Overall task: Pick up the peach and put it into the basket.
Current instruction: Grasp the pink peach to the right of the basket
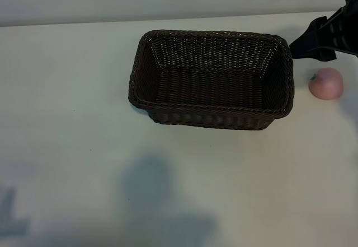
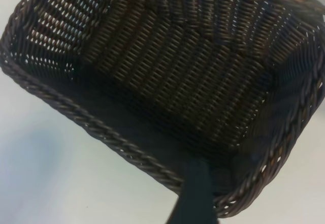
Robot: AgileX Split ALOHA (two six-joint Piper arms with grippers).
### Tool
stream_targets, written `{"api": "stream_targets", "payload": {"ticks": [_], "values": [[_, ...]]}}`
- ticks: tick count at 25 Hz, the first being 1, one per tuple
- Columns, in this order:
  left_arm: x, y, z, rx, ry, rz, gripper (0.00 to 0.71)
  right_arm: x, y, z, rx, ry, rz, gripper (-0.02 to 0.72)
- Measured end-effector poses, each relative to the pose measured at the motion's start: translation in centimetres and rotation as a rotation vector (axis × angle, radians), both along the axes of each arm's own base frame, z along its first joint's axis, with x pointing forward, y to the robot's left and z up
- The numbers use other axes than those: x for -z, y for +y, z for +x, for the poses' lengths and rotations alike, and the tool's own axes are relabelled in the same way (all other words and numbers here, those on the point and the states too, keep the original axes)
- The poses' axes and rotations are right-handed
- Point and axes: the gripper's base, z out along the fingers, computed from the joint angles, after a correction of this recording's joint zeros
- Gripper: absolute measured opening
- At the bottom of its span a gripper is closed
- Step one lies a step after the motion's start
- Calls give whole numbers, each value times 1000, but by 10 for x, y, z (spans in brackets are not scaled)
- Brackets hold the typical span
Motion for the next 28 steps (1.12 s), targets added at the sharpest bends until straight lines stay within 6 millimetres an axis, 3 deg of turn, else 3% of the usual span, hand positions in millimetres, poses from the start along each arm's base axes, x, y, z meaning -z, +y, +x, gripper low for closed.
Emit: {"api": "stream_targets", "payload": {"ticks": [8, 16, 19, 24, 28], "values": [[29, 0, -13, -12, 20, -18, 596, 0, 0, 0, -27, -12, -16, 595], [33, 0, -10, -13, 8, -19, 596, 1, -4, 4, -5, -42, -62, 595], [32, 0, -10, -10, 6, -20, 596, 14, -11, 12, 27, -3, -139, 595], [32, 0, -10, -10, 6, -20, 596, 59, -23, 38, 130, 103, -252, 595], [32, 0, -10, -11, 6, -20, 596, 81, -27, 54, 185, 94, -285, 595]]}}
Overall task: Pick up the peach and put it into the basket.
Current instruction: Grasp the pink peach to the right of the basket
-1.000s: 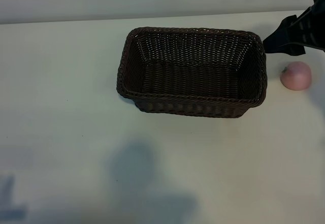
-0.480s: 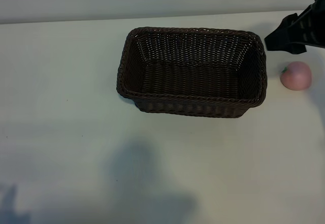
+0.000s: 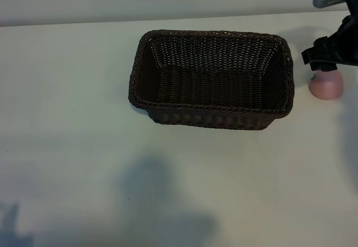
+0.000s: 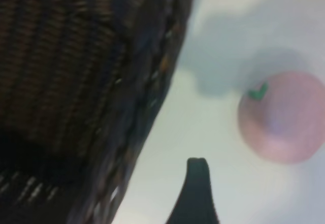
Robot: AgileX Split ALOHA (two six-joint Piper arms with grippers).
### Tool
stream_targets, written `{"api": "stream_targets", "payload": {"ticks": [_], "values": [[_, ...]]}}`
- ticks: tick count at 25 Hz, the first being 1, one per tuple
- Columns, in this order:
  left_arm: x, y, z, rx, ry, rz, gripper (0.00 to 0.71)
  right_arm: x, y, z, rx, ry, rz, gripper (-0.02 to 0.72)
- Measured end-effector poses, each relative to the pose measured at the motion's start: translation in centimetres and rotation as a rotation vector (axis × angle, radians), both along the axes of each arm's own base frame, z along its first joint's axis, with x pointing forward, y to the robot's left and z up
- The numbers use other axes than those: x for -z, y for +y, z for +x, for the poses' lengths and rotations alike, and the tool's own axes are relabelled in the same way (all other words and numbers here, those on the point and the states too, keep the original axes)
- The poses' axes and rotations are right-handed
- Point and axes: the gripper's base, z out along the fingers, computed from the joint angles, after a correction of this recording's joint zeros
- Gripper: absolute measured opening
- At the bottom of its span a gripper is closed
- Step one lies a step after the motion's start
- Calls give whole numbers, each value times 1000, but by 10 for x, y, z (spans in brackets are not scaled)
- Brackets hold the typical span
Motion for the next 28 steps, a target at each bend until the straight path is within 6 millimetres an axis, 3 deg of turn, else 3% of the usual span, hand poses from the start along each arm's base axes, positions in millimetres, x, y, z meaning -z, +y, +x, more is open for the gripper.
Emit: {"api": "stream_targets", "payload": {"ticks": [10, 20, 22, 26, 28], "values": [[0, 0, 0, -1, 0, -1, 596, 42, -6, 20, 79, 18, -50, 591], [0, 0, 0, -1, 0, -1, 596, 84, -10, 30, 126, 73, -81, 534], [0, 0, 0, -1, 0, -1, 596, 91, -10, 31, 126, 90, -84, 458], [0, 0, 0, -1, 0, -1, 596, 92, -10, 32, 129, 88, -82, 144], [0, 0, 0, -1, 0, -1, 596, 92, -10, 33, 131, 84, -80, 68]]}}
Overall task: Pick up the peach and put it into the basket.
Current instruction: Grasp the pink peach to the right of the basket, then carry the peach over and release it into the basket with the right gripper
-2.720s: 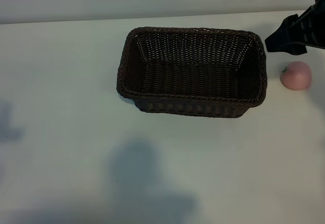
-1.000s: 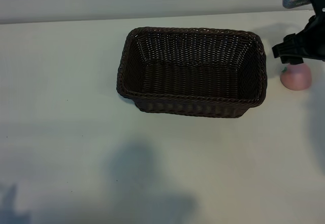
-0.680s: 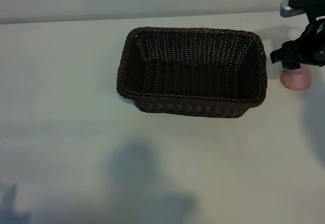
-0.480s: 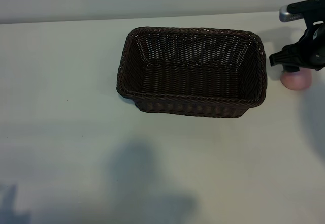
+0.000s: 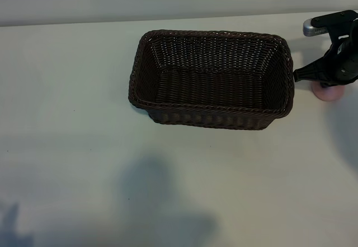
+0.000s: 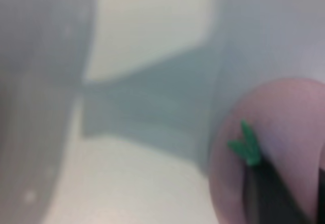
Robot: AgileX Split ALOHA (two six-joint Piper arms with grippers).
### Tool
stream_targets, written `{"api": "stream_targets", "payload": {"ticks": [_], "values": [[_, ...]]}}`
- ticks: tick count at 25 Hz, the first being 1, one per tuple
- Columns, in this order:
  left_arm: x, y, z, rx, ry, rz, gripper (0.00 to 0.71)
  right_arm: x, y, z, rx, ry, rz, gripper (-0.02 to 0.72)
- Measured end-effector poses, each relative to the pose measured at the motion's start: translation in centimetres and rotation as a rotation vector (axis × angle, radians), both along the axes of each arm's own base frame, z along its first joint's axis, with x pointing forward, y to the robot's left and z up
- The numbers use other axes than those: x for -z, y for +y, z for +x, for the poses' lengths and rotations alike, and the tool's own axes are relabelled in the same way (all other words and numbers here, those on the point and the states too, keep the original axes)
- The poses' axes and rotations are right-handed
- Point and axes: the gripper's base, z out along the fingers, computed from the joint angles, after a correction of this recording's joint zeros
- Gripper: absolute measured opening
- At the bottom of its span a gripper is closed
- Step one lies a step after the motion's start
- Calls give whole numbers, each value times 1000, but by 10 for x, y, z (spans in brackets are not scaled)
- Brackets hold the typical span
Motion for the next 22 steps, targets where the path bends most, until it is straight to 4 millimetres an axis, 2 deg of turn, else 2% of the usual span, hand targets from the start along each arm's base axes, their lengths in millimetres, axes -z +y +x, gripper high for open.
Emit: {"api": "stream_targets", "payload": {"ticks": [3, 6, 9, 14, 17, 19, 22], "values": [[0, 0, 0, 0, 0, 0, 596, -3, 0, 0, 1, -4, 0, 49], [0, 0, 0, 0, 0, 0, 596, -15, -1, -3, 6, -3, -4, 49], [0, 0, 0, 0, 0, 0, 596, -39, -2, -5, 16, -20, -9, 49], [0, 0, 0, 0, 0, 0, 596, -100, -3, -9, 25, -119, -17, 49], [0, 0, 0, 0, 0, 0, 596, -127, -4, -17, 31, -153, -13, 49], [0, 0, 0, 0, 0, 0, 596, -138, -3, -21, 28, -165, -3, 49], [0, 0, 0, 0, 0, 0, 596, -142, 2, -24, 16, -161, 56, 49]]}}
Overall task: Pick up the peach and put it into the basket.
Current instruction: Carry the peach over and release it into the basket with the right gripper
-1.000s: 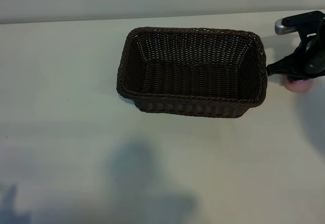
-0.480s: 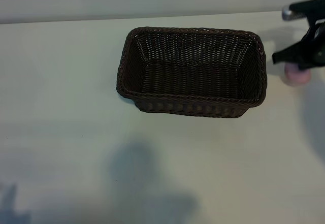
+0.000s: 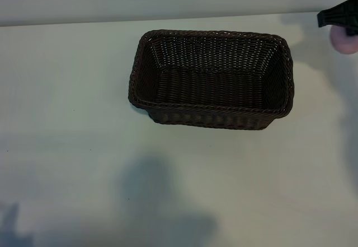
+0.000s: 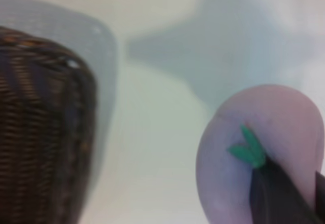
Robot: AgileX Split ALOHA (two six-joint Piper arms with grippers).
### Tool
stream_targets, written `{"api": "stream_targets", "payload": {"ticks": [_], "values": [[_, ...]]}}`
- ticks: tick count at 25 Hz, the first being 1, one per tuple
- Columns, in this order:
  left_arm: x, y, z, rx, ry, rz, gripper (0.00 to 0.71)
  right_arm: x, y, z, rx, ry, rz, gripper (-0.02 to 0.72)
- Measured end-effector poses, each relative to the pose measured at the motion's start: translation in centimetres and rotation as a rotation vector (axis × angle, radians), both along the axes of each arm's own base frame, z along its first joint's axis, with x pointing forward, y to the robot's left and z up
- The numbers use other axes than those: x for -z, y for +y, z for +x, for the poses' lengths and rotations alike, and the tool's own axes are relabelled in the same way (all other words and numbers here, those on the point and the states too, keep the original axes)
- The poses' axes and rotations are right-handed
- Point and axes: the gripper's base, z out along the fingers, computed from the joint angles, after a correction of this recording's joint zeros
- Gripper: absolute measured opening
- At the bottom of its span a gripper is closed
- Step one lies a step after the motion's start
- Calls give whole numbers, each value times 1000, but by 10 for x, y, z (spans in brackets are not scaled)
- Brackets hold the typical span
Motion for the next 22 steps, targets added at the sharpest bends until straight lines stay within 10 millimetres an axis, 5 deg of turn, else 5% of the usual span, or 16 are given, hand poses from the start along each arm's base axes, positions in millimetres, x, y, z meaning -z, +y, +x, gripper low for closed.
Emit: {"api": "stream_targets", "payload": {"ticks": [6, 14, 22], "values": [[0, 0, 0, 1, 0, 1, 596, 0, 31, -5, -148, 28, 137, 49], [0, 0, 0, 1, 0, 1, 596, 1, 109, -17, -371, 0, 176, 49], [0, 0, 0, 1, 0, 1, 596, 33, 147, -7, -437, 12, 171, 49]]}}
